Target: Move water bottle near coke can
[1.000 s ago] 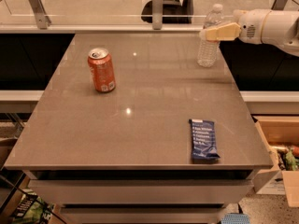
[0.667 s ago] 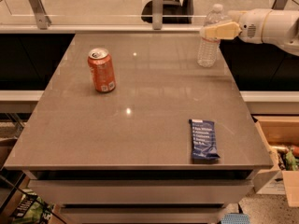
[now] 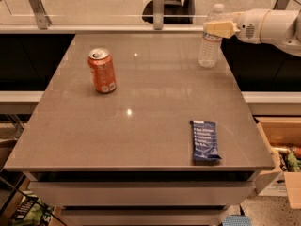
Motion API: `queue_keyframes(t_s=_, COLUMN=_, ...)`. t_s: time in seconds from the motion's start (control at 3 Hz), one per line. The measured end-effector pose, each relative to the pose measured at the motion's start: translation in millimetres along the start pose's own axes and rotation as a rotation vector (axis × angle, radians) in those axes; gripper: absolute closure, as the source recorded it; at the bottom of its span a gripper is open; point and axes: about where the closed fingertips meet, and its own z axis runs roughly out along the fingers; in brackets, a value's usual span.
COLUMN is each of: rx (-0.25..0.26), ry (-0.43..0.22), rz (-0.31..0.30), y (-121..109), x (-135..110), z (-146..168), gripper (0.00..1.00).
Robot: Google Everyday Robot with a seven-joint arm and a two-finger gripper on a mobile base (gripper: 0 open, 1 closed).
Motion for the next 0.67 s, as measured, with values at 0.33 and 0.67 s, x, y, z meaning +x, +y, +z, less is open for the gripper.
queue_keyframes(t_s=0.33, rx=-0.005, ry=0.000, rz=0.001, y=1.7, x=0.3, z=2.9, gripper=0.87)
queue_keyframes(t_s=0.67, rx=-0.009, ry=0.001, rz=0.001, y=3.3, x=0.6, z=5.7, gripper=1.00)
